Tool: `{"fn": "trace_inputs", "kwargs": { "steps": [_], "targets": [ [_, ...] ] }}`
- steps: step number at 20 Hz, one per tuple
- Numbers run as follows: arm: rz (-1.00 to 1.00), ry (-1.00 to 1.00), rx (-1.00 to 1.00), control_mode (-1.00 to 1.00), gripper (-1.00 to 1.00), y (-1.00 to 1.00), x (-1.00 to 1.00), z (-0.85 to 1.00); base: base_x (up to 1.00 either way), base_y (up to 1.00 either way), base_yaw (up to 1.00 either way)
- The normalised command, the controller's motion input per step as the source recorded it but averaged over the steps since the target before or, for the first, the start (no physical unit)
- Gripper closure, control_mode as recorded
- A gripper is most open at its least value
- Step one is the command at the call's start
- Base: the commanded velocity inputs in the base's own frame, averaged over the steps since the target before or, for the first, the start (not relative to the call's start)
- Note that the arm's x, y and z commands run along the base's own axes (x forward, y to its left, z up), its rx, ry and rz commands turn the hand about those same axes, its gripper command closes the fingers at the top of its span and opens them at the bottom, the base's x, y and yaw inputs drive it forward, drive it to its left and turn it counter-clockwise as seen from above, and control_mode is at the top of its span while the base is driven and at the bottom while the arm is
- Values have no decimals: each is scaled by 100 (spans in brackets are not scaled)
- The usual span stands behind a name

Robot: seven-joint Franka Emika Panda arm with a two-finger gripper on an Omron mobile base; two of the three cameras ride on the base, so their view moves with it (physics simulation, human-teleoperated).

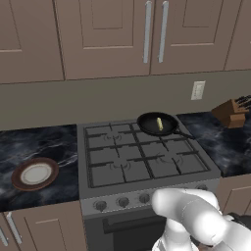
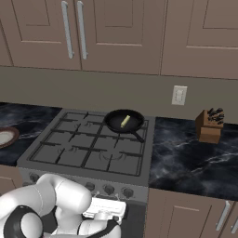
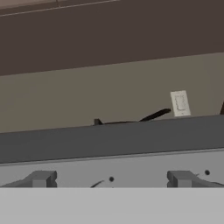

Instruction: Pick up the butter stick and place it in the pan. Then turn on the burner for the pan.

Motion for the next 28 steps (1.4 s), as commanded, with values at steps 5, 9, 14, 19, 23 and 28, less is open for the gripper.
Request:
{"fn": "trace_inputs", "kwargs": {
  "steps": [5, 9, 14, 19, 23, 28],
  "targets": [
    [0, 0, 0, -100, -100, 0, 12, 0, 0, 0, 0],
    [0, 1, 0, -100, -100, 0, 19, 0, 0, 0, 0],
    [0, 2, 0, -100, -100, 0, 8, -2, 0, 0, 0],
    [0, 0, 0, -100, -100, 0, 0, -12, 0, 0, 0],
    [0, 4, 0, -100, -100, 10, 0, -5, 0, 0, 0],
    [0, 6, 0, -100, -100, 3, 6, 0, 0, 0, 0]
  ]
}}
